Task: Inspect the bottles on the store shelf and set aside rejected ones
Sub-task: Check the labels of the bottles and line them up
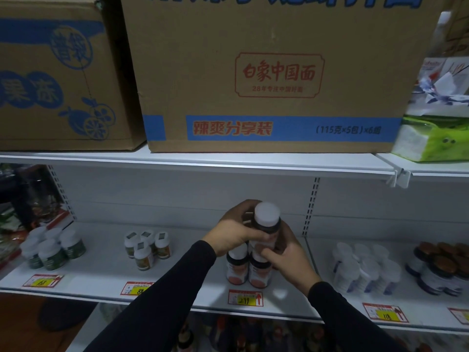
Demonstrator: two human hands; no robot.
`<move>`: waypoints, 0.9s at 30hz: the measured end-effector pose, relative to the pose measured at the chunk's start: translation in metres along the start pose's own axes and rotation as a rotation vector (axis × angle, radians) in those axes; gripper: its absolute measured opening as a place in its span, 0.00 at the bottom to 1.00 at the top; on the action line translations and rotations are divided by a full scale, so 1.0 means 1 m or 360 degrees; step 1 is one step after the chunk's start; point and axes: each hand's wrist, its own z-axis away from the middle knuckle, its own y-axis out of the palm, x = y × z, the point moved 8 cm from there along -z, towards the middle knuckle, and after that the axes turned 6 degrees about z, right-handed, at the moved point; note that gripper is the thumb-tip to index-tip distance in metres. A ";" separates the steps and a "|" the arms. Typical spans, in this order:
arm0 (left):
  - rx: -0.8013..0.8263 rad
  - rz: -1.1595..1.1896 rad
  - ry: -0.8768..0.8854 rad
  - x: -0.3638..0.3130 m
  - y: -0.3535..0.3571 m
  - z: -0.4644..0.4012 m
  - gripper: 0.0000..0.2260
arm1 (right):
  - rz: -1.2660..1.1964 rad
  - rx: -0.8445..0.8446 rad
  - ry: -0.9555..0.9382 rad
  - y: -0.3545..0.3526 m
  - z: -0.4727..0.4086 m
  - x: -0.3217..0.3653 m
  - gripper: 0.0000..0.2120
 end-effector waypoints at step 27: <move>-0.0300 -0.0904 0.0123 -0.020 -0.020 -0.050 0.21 | 0.0640 -0.0371 0.0053 -0.043 0.002 -0.039 0.31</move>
